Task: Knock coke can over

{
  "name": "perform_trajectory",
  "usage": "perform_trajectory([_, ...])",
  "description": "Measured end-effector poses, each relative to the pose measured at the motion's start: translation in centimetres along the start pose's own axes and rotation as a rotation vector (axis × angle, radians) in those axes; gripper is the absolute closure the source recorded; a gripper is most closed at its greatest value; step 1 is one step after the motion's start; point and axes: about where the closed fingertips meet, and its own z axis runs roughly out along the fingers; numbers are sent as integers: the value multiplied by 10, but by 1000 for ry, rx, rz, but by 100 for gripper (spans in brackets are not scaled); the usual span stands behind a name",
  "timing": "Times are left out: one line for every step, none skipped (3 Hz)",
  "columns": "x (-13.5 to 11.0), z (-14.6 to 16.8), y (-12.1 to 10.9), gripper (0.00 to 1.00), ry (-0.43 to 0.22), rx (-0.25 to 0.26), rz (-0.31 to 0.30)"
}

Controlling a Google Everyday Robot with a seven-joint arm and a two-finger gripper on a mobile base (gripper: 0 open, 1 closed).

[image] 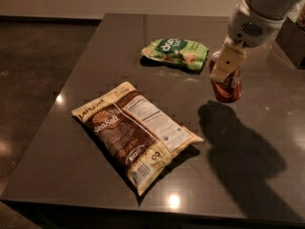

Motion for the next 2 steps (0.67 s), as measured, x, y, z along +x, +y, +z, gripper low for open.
perform_trajectory([-5,2,12,100,117,-27,-60])
perform_trajectory([-13,10,25,83,190,-45,-115])
